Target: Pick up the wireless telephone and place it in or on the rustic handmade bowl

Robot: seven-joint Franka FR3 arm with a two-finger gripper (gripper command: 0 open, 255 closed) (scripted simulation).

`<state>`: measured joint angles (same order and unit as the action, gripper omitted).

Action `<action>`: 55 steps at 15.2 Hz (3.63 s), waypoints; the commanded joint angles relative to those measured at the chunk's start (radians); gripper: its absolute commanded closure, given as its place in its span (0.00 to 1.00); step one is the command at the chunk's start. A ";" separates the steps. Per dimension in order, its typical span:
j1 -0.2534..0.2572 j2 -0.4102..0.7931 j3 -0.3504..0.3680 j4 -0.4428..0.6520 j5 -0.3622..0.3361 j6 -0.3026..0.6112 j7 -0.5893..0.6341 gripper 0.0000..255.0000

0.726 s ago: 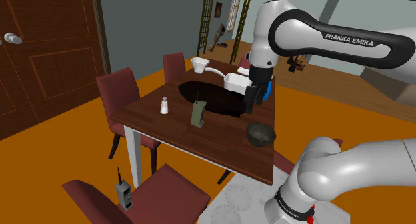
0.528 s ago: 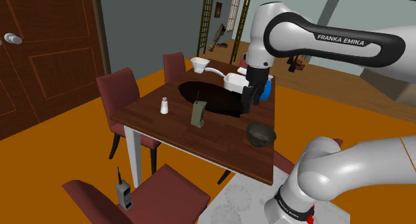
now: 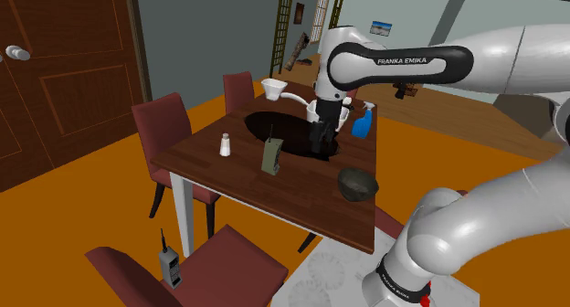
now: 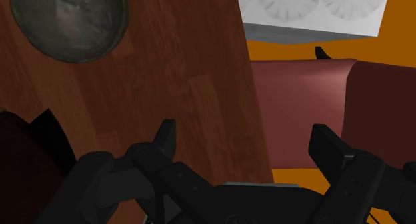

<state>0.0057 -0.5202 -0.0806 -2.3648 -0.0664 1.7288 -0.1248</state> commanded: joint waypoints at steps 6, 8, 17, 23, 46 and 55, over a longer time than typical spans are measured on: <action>-0.006 0.247 -0.055 0.108 -0.007 0.161 -0.092 0.00; -0.008 0.321 -0.068 0.151 -0.001 0.198 -0.120 0.00; -0.029 0.663 -0.100 0.407 0.057 0.305 -0.243 0.00; -0.048 0.808 -0.098 0.522 0.086 0.342 -0.288 0.00; -0.050 0.838 -0.096 0.484 0.092 0.408 -0.292 1.00; -0.047 0.785 -0.100 0.538 0.082 0.303 -0.287 1.00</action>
<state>-0.0419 0.2681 -0.1805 -1.8358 0.0162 2.0436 -0.4125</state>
